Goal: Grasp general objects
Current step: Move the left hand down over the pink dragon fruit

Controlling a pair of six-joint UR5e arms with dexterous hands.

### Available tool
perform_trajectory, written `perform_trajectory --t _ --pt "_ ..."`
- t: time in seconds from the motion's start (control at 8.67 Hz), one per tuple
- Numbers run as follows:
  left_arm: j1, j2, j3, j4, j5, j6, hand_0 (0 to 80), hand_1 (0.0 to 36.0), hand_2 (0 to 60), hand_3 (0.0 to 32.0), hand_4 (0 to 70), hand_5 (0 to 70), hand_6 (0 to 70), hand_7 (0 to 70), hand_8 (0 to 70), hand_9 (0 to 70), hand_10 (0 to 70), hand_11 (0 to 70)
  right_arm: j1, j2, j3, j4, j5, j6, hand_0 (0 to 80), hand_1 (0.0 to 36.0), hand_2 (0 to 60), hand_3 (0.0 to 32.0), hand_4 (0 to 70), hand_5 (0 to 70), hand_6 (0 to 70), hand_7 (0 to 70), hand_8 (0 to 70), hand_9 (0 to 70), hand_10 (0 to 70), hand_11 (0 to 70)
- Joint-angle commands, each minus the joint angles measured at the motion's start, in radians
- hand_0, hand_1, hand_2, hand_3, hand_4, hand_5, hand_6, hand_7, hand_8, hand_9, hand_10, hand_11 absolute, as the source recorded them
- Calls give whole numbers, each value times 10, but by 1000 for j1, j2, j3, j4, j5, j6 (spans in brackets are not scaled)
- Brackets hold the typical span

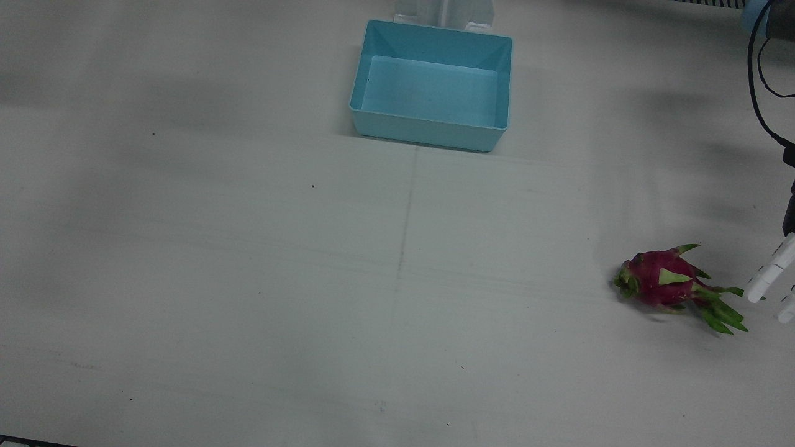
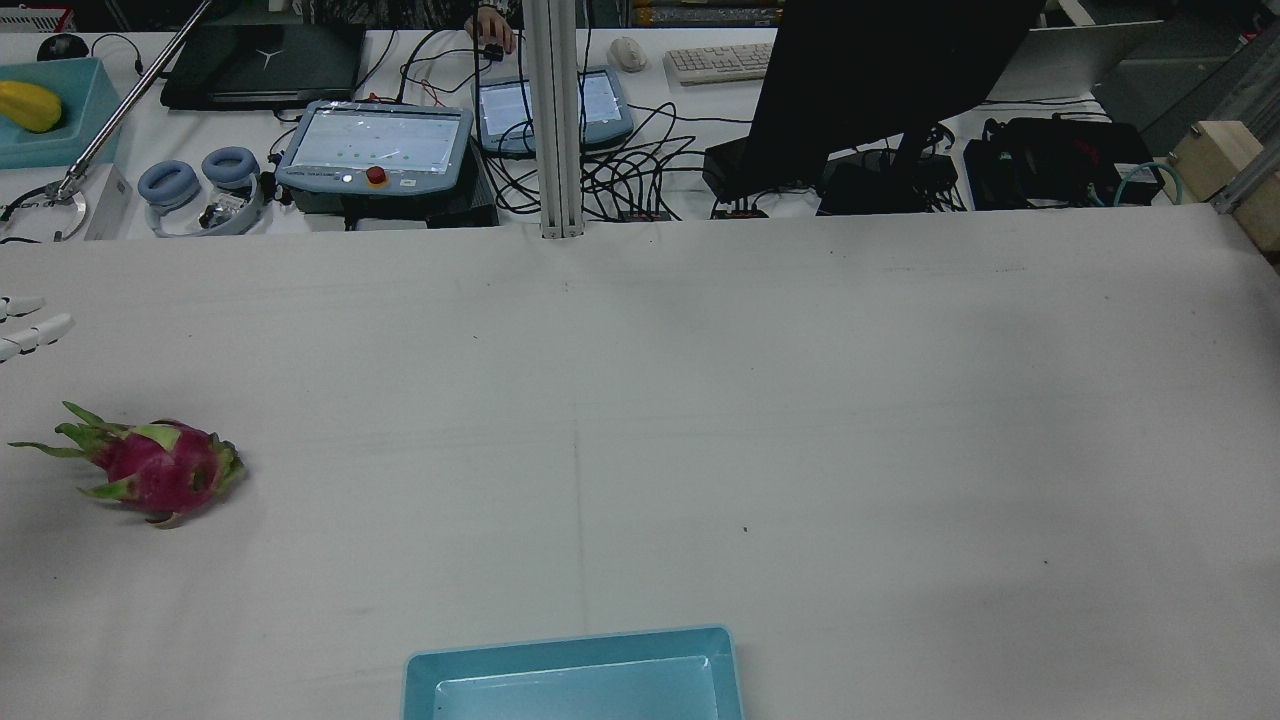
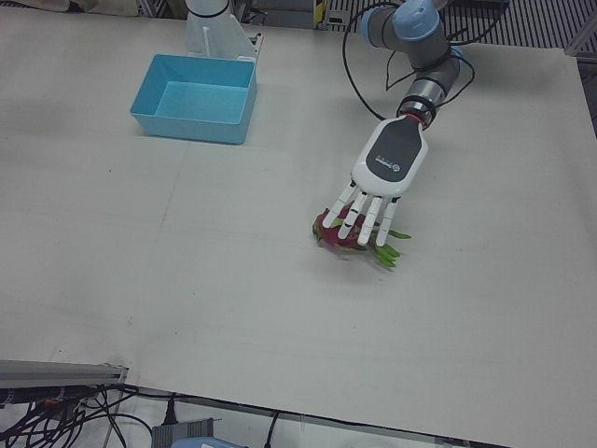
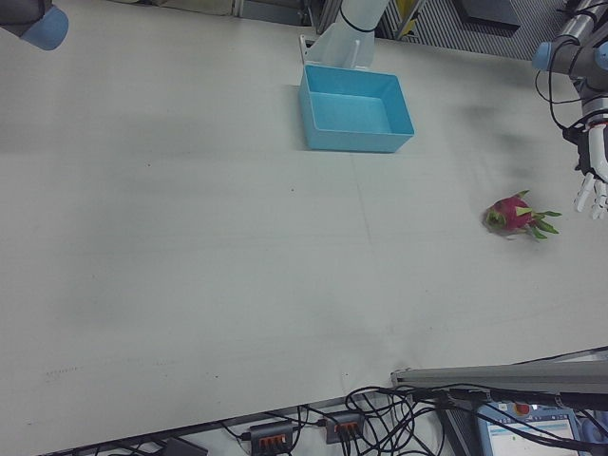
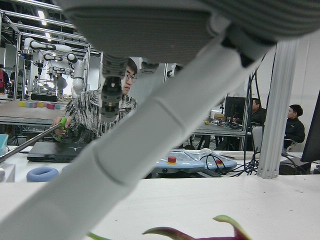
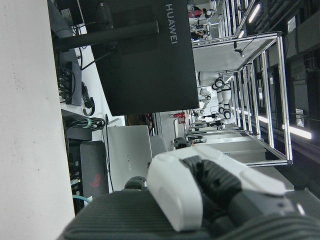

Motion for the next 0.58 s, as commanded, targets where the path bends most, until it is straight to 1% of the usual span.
perform_trajectory --t 0.0,0.12,0.23,0.35,0.46 --pt "74 -211 45 195 -26 0 800 360 600 86 67 174 0 270 0 40 0 0 0 1 0 0 1 0 0 0 0 0 0 0 0 0 0 0 0 0" --pt "84 -212 69 190 -31 0 639 360 600 106 69 110 0 244 0 34 0 0 0 1 0 0 0 0 0 0 0 0 0 0 0 0 0 0 0 0" --pt "83 -212 80 189 -31 0 0 131 600 174 70 0 0 169 0 19 0 0 0 1 0 0 0 0 0 0 0 0 0 0 0 0 0 0 0 0" --pt "81 -208 80 187 -29 0 0 130 600 184 62 0 0 158 0 17 0 0 0 1 -2 0 0 0 0 0 0 0 0 0 0 0 0 0 0 0" --pt "72 -203 80 186 -28 0 0 132 600 222 42 0 0 130 0 12 0 0 0 1 0 0 0 0 0 0 0 0 0 0 0 0 0 0 0 0"
